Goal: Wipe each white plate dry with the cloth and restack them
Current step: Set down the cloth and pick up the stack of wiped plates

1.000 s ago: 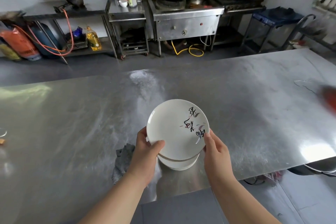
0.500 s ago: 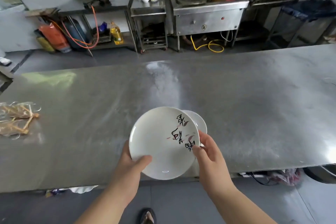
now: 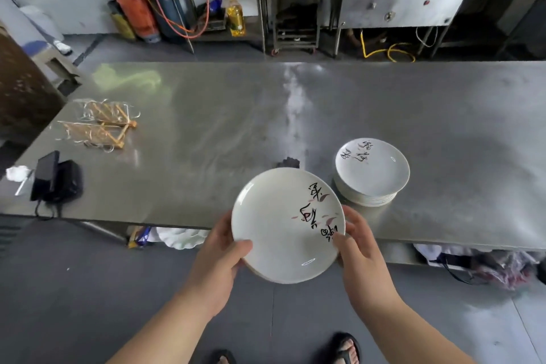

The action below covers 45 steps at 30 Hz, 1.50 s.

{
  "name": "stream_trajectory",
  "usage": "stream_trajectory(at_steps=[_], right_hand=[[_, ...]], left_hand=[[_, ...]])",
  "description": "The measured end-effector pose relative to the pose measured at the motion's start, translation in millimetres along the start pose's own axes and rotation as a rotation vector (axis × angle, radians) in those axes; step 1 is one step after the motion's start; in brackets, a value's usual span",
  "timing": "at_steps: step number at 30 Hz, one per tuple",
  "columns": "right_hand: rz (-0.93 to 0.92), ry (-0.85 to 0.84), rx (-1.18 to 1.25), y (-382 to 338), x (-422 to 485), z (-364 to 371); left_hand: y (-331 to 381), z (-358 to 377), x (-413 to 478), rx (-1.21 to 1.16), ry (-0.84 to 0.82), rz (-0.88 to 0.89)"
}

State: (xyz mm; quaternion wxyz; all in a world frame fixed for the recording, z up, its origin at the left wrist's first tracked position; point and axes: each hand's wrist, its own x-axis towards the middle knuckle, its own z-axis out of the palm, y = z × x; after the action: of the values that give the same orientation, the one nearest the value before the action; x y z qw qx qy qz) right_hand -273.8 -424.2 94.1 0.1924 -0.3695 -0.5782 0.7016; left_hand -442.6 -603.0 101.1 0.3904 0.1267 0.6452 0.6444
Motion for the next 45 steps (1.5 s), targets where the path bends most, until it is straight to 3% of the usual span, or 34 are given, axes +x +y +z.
stream_trajectory(at_steps=[8,15,28,35,45], right_hand=[[0.062,0.031,0.082,72,-24,81],[0.180,0.072,0.089,136,-51,108],[0.301,0.118,-0.005,307,-10,58],[0.344,0.183,0.011,413,45,18],[0.246,0.109,0.035,500,147,-6]], left_hand=[[-29,-101,-26,0.067,-0.057,0.025],[-85,-137,-42,0.070,-0.045,-0.036],[-275,-121,5,0.096,0.039,-0.133],[-382,-106,68,0.103,-0.007,-0.106],[-482,-101,178,0.110,-0.021,-0.095]])
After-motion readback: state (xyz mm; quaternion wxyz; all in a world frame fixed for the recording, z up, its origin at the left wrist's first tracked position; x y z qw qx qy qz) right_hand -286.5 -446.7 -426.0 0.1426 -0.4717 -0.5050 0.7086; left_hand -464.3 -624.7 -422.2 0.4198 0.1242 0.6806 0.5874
